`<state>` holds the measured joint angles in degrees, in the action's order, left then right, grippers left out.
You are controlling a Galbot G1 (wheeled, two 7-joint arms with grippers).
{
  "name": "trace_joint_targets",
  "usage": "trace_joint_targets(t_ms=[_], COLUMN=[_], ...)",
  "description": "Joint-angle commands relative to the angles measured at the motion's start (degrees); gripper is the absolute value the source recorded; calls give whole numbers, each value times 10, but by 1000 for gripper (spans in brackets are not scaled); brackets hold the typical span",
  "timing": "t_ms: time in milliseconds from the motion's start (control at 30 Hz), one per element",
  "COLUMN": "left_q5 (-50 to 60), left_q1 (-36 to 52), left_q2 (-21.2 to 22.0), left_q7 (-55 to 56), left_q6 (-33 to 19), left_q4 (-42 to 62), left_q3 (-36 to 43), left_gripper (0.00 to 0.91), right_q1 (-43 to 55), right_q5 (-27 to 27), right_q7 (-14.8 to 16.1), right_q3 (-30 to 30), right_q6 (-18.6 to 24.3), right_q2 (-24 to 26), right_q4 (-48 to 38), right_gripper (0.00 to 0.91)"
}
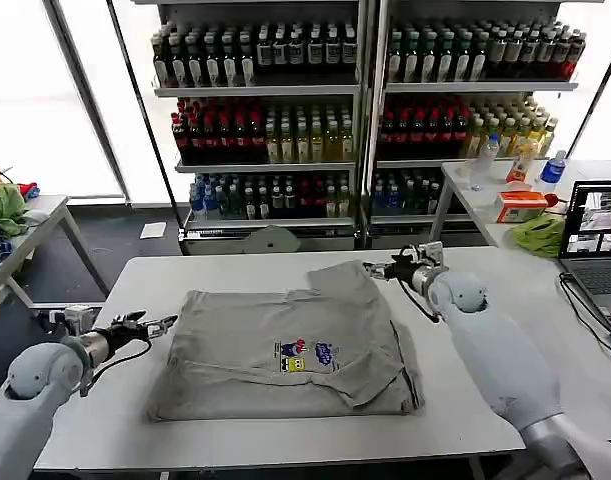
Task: Fold and organize the clothes.
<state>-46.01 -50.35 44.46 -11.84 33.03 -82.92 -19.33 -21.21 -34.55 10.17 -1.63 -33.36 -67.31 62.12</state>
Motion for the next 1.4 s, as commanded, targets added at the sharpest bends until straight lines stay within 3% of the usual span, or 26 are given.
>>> trace_joint_targets(t_ms=[33, 300, 333, 367, 400, 433, 1333, 1400], left_q5=[-5, -5, -5, -5, -5, -5, 7, 10], left_q1=[155, 169, 167, 166, 165, 163, 183, 187], left_q2=[39, 52, 52, 53, 53, 54, 80, 83], left_q7=[-5, -4, -4, -4, -4, -4, -19, -21], left_q6=[0, 0, 0, 0, 0, 0, 0, 0], left_q4=[129, 142, 141, 141, 140, 140, 189, 196], left_q3=[115, 122, 122, 122, 122, 121, 126, 127], left_gripper=[907, 907, 907, 907, 907, 907, 907, 665], right_q1=[42, 48, 50, 51, 52, 52, 41, 42], right_q5=[16, 37, 37, 38, 39, 39, 15, 13], right_q7=[15, 10, 9, 10, 11, 13, 8, 8], right_q3=[11, 19, 18, 18, 21, 24, 42, 42], right_q6=[0, 1, 0, 0, 0, 0, 0, 0], right_q2=[-49, -82, -86, -89, -90, -92, -85, -84], right_q4=[-101, -140, -145, -147, -147, -146, -113, -113], right_gripper=[907, 907, 856, 584, 423, 0, 0, 0])
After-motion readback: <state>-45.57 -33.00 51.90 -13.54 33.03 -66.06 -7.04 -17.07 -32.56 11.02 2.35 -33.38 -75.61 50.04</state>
